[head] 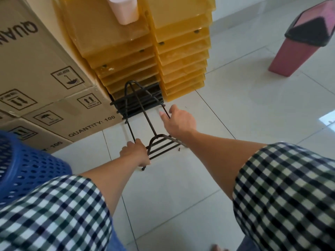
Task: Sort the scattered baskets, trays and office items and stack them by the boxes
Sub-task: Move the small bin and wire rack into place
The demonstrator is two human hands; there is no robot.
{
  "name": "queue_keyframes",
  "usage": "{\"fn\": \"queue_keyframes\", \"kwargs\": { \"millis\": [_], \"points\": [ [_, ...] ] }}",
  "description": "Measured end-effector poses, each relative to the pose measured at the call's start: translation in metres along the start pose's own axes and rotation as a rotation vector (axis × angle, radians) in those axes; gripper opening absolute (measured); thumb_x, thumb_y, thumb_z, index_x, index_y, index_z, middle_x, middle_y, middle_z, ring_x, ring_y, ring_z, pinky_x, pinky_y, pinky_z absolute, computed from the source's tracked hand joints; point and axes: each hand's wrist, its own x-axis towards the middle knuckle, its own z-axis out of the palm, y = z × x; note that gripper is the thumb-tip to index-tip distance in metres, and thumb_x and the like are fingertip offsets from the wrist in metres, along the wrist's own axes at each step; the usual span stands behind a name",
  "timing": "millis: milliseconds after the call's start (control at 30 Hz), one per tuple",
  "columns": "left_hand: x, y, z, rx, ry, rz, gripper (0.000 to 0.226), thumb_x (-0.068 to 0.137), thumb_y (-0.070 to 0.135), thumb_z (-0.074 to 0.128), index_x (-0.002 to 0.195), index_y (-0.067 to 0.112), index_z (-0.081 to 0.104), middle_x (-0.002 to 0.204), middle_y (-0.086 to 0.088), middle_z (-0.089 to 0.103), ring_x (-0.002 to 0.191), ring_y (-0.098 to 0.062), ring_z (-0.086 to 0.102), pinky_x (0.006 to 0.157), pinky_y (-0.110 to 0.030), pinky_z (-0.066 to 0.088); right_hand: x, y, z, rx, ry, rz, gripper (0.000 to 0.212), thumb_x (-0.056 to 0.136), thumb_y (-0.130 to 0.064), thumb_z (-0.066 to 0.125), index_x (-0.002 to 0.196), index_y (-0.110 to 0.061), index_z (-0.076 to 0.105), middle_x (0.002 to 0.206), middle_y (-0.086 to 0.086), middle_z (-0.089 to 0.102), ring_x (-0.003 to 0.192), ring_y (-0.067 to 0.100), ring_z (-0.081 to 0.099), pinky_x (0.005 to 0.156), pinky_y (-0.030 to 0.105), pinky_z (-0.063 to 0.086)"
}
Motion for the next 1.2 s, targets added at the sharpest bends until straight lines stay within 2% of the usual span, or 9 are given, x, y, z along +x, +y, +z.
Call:
{"fn": "queue_keyframes", "kwargs": {
  "millis": [67, 167, 233, 333, 467, 633, 767, 1067, 1200],
  "points": [
    [-0.027, 0.003, -0.017, -0.006, -0.038, -0.03, 0.091, 0.087, 0.045, 0.072, 0.153, 0.012, 0.019, 0.147, -0.016, 0.035, 0.133, -0.035, 0.043, 0.104, -0.04, 0.043, -0.004, 0.012, -0.037, 0.012, -0.045, 0.094, 0.051, 0.101, -0.061, 0.039, 0.126, -0.018, 0.048, 0.096, 0.005, 0.066, 0.078, 0.021, 0.056, 0.067, 0.037, 0.044],
    [-0.076, 0.018, -0.065, -0.004, -0.107, -0.023, 0.082, 0.09, 0.038, 0.068, 0.152, 0.01, 0.022, 0.146, -0.015, 0.038, 0.131, -0.033, 0.046, 0.103, -0.039, 0.045, -0.014, 0.024, -0.106, 0.031, -0.108, 0.253, 0.053, 0.099, -0.059, 0.044, 0.131, -0.016, 0.046, 0.119, 0.01, 0.062, 0.109, 0.032, 0.057, 0.081, 0.042, 0.046],
    [-0.109, 0.04, -0.108, -0.007, -0.13, 0.0, 0.076, 0.091, 0.036, 0.066, 0.149, 0.008, 0.025, 0.145, -0.016, 0.041, 0.129, -0.033, 0.049, 0.099, -0.039, 0.046, -0.018, 0.029, -0.159, 0.07, -0.132, 0.348, 0.054, 0.098, -0.056, 0.048, 0.133, -0.015, 0.045, 0.127, 0.012, 0.057, 0.118, 0.034, 0.053, 0.087, 0.044, 0.044],
    [-0.156, 0.092, -0.181, 0.026, -0.114, 0.097, 0.071, 0.094, 0.037, 0.062, 0.148, 0.007, 0.027, 0.147, -0.017, 0.04, 0.13, -0.035, 0.048, 0.097, -0.039, 0.046, -0.017, 0.041, -0.243, 0.135, -0.142, 0.469, 0.053, 0.098, -0.052, 0.052, 0.134, -0.014, 0.043, 0.132, 0.013, 0.052, 0.123, 0.034, 0.049, 0.094, 0.045, 0.043],
    [-0.199, 0.186, -0.267, 0.028, -0.079, 0.298, 0.071, 0.094, 0.039, 0.06, 0.149, 0.008, 0.027, 0.15, -0.019, 0.036, 0.133, -0.039, 0.045, 0.104, -0.042, 0.042, 0.003, 0.069, -0.346, 0.107, -0.107, 0.596, 0.054, 0.097, -0.051, 0.054, 0.134, -0.014, 0.041, 0.133, 0.013, 0.05, 0.123, 0.034, 0.049, 0.091, 0.043, 0.043],
    [-0.206, 0.305, -0.349, -0.025, -0.043, 0.513, 0.07, 0.094, 0.042, 0.061, 0.149, 0.013, 0.028, 0.149, -0.017, 0.036, 0.132, -0.038, 0.045, 0.102, -0.044, 0.042, 0.066, 0.12, -0.44, 0.106, -0.035, 0.777, 0.053, 0.096, -0.047, 0.056, 0.135, -0.014, 0.041, 0.134, 0.014, 0.05, 0.122, 0.036, 0.051, 0.094, 0.046, 0.046],
    [-0.177, 0.388, -0.396, -0.063, -0.042, 0.597, 0.068, 0.095, 0.04, 0.06, 0.149, 0.015, 0.028, 0.147, -0.015, 0.037, 0.132, -0.037, 0.044, 0.104, -0.045, 0.042, 0.123, 0.166, -0.479, 0.135, -0.01, 0.89, 0.056, 0.096, -0.048, 0.057, 0.137, -0.013, 0.041, 0.133, 0.014, 0.051, 0.119, 0.036, 0.054, 0.096, 0.048, 0.049],
    [-0.096, 0.478, -0.425, -0.058, -0.15, 0.559, 0.076, 0.095, 0.043, 0.059, 0.155, 0.019, 0.017, 0.15, -0.014, 0.036, 0.13, -0.037, 0.047, 0.099, -0.045, 0.044, 0.237, 0.256, -0.5, 0.219, -0.04, 1.008, 0.061, 0.094, -0.048, 0.059, 0.14, -0.013, 0.039, 0.133, 0.014, 0.051, 0.116, 0.037, 0.056, 0.096, 0.051, 0.053],
    [-0.062, 0.531, -0.425, -0.309, -0.309, 0.414, 0.081, 0.095, 0.046, 0.06, 0.157, 0.016, 0.016, 0.152, -0.013, 0.039, 0.135, -0.034, 0.045, 0.104, -0.037, 0.041, 0.302, 0.314, -0.503, 0.224, -0.034, 0.97, 0.059, 0.09, -0.051, 0.059, 0.133, -0.014, 0.042, 0.124, 0.014, 0.054, 0.109, 0.037, 0.059, 0.092, 0.052, 0.055]
  ]
}}
